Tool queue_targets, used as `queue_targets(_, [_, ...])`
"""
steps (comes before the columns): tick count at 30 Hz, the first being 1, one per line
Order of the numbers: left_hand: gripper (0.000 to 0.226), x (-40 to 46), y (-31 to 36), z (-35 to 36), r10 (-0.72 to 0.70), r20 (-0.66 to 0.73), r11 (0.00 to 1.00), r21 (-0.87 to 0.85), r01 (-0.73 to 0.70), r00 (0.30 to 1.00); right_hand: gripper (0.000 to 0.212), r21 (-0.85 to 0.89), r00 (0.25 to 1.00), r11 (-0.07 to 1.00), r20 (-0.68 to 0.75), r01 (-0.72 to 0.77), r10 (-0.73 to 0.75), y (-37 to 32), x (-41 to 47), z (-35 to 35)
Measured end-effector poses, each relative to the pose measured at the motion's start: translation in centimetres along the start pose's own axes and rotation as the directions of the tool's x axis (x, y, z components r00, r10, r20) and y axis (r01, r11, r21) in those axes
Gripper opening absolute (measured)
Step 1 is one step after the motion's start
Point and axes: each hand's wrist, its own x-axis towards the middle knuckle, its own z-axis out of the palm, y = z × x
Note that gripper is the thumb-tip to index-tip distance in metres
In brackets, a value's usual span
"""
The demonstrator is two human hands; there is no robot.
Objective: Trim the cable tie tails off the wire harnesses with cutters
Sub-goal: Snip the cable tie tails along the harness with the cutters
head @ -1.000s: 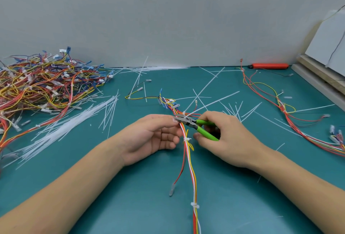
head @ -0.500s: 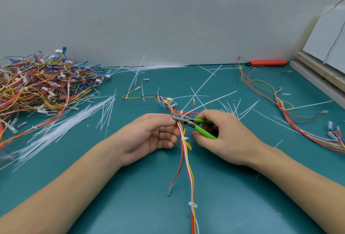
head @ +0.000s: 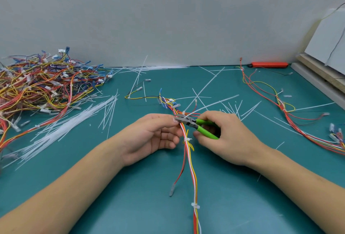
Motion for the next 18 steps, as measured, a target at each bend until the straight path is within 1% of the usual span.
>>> queue_targets(4, [0.015,0.1,-0.06,-0.08,-0.004,-0.005,1.0,-0.004,0.004,1.0,0.027,-0.025,1.0,1.0,0.027,0.009,-0.009,0.1,-0.09,-0.13])
queue_targets(6, [0.015,0.12,-0.1,-0.1,-0.006,-0.009,1.0,-0.002,0.006,1.0,0.029,-0.044,0.999,0.999,0.03,0.012,-0.011,0.15,-0.06,-0.19])
queue_targets(15, [0.015,0.05,-0.12,-0.08,-0.008,-0.012,1.0,-0.007,0.007,1.0,0.026,-0.05,0.999,0.999,0.042,0.012,-0.01,0.17,0.05,-0.26])
queue_targets(18, [0.016,0.05,-0.1,-0.08,-0.006,-0.012,1.0,-0.005,0.006,1.0,0.018,-0.037,1.0,0.999,0.027,0.014,-0.013,-0.01,0.11,-0.28])
